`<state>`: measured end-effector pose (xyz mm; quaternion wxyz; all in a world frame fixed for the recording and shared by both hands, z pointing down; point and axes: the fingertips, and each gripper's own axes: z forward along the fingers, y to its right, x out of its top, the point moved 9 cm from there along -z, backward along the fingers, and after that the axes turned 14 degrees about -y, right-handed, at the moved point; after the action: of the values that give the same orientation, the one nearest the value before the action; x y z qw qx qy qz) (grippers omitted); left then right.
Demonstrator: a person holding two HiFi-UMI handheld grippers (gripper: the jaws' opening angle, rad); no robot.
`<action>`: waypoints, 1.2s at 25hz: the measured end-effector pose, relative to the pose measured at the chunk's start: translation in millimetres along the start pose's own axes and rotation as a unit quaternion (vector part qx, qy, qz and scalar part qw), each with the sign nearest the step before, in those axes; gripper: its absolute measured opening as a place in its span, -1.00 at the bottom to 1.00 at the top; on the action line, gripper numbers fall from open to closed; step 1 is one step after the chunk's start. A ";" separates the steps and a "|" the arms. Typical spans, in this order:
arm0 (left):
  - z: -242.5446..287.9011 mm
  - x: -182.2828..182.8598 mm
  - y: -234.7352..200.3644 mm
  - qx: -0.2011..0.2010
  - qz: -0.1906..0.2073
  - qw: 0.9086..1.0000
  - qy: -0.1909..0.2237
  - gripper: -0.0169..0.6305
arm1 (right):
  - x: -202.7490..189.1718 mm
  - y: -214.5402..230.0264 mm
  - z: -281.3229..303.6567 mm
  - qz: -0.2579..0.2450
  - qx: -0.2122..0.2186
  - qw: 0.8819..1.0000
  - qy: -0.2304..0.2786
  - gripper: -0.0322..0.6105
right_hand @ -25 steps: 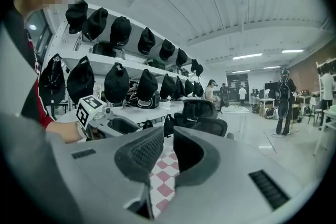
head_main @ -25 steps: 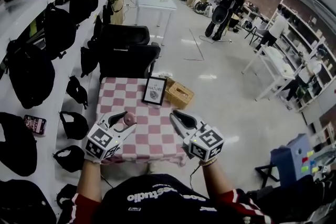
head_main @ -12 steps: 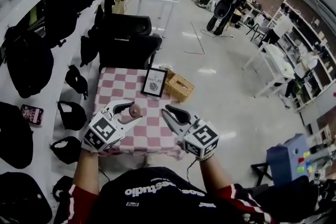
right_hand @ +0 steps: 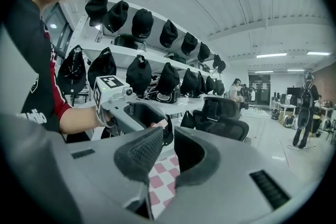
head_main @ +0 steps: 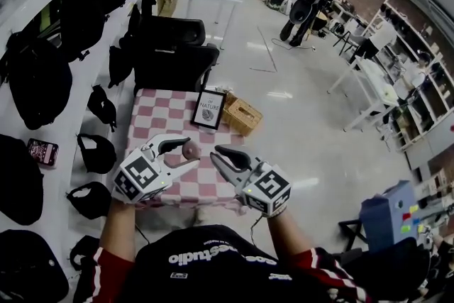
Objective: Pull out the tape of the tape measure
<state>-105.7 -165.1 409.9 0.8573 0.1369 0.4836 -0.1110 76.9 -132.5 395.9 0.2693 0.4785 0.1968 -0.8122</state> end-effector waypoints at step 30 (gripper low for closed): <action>-11.0 -5.3 20.9 -0.062 0.038 0.997 0.037 -0.28 | 4.5 -24.7 5.7 -0.047 0.083 0.995 -0.006 -0.84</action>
<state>-110.5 -141.4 411.7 0.8495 0.1060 0.5151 -0.0428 55.9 -117.7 396.1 0.1914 0.4847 0.1498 -0.8402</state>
